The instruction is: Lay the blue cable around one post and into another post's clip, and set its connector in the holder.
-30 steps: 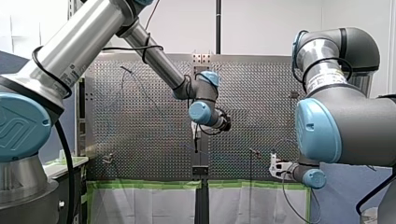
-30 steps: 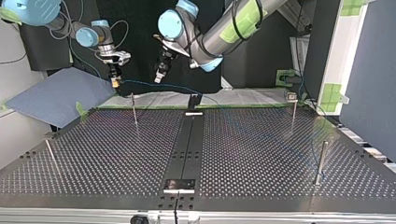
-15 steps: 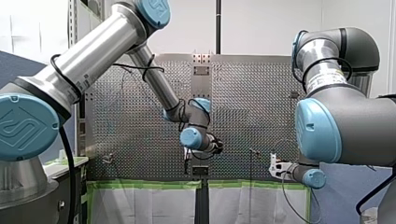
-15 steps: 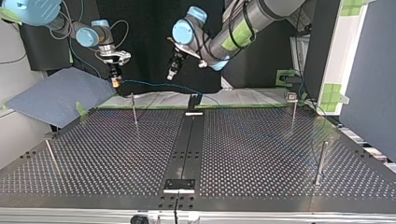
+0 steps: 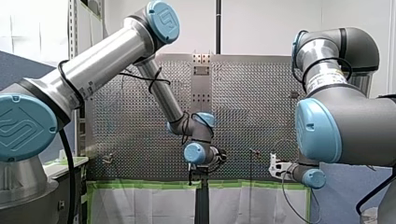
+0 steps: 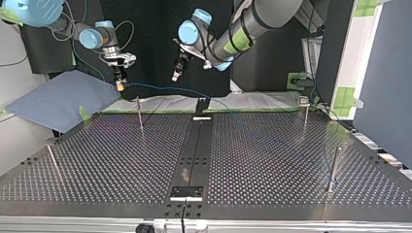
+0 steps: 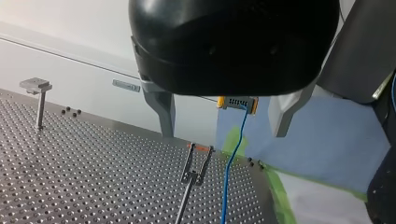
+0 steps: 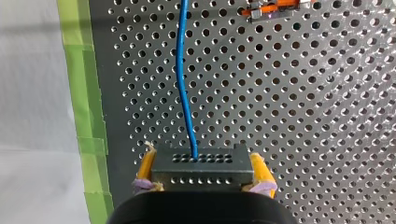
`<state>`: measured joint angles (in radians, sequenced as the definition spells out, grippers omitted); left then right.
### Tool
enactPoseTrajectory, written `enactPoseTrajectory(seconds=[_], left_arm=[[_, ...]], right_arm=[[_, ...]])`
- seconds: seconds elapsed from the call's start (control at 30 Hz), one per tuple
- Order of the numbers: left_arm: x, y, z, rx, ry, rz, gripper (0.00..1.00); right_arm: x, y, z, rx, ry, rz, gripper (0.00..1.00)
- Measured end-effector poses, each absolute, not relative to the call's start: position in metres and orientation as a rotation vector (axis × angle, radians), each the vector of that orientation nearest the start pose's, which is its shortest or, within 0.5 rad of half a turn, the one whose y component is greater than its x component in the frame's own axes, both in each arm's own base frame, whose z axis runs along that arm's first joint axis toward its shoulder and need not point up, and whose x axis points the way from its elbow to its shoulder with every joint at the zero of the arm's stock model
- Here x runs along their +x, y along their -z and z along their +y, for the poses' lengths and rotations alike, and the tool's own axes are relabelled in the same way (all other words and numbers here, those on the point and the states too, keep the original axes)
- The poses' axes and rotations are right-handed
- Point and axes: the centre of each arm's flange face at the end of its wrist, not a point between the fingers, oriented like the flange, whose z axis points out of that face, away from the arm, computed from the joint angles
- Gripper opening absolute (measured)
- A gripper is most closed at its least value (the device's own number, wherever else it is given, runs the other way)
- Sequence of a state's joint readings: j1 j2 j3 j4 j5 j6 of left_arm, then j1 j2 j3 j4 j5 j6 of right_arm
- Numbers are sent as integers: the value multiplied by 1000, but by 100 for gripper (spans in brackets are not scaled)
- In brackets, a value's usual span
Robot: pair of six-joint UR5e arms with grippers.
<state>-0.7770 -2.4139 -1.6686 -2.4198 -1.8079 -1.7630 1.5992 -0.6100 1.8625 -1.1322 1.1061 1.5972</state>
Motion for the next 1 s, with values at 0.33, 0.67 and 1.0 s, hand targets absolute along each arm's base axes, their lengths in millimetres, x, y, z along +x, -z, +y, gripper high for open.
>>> enactPoseTrajectory(seconds=[0.33, 0.67, 1.0], left_arm=[[386, 14, -534, 367, 421, 1683, 100], [377, 59, -531, 411, 361, 1688, 100], [365, 56, -522, 415, 312, 1676, 100]], right_arm=[[193, 76, -542, 1640, -1544, -1069, 0], [193, 76, -542, 1641, -1544, -1070, 0], [193, 76, -542, 1639, -1545, -1070, 0]])
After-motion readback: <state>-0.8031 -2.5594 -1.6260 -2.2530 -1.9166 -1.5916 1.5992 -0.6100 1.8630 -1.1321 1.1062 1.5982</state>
